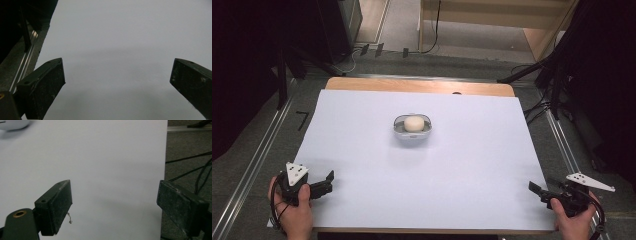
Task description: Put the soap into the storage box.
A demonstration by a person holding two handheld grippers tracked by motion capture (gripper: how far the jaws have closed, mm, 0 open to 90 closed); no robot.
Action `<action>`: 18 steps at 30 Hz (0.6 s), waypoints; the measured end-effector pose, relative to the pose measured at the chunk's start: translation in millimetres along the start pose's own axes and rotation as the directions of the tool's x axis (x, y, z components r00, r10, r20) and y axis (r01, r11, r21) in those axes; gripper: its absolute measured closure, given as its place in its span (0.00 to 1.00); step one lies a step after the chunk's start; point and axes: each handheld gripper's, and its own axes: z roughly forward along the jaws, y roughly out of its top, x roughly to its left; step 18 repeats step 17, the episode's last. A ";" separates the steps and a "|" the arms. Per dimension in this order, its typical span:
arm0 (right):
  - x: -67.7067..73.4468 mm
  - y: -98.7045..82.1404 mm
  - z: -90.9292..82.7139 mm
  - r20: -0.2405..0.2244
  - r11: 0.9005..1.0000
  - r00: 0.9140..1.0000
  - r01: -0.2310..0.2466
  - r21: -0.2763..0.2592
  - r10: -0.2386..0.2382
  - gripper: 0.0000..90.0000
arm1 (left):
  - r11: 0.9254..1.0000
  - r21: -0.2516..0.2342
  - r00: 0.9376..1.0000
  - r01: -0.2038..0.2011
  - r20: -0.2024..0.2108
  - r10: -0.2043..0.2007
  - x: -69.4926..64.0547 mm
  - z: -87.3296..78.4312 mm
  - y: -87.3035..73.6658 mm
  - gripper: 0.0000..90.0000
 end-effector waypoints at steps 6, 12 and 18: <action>1.0 -3.8 3.8 -0.015 1.000 1.000 0.013 0.003 -0.013 0.15 | 1.000 0.002 1.000 -0.004 0.003 0.004 0.0 0.1 0.1 0.00; 1.9 -4.0 8.9 -0.024 0.999 1.000 0.015 0.046 -0.014 0.15 | 1.000 0.001 1.000 -0.003 0.004 0.003 -0.1 0.0 0.0 0.00; 2.8 -4.0 10.7 -0.021 0.998 0.999 0.029 0.059 -0.028 0.15 | 1.000 0.002 1.000 -0.003 0.003 0.003 0.1 -0.2 0.0 0.00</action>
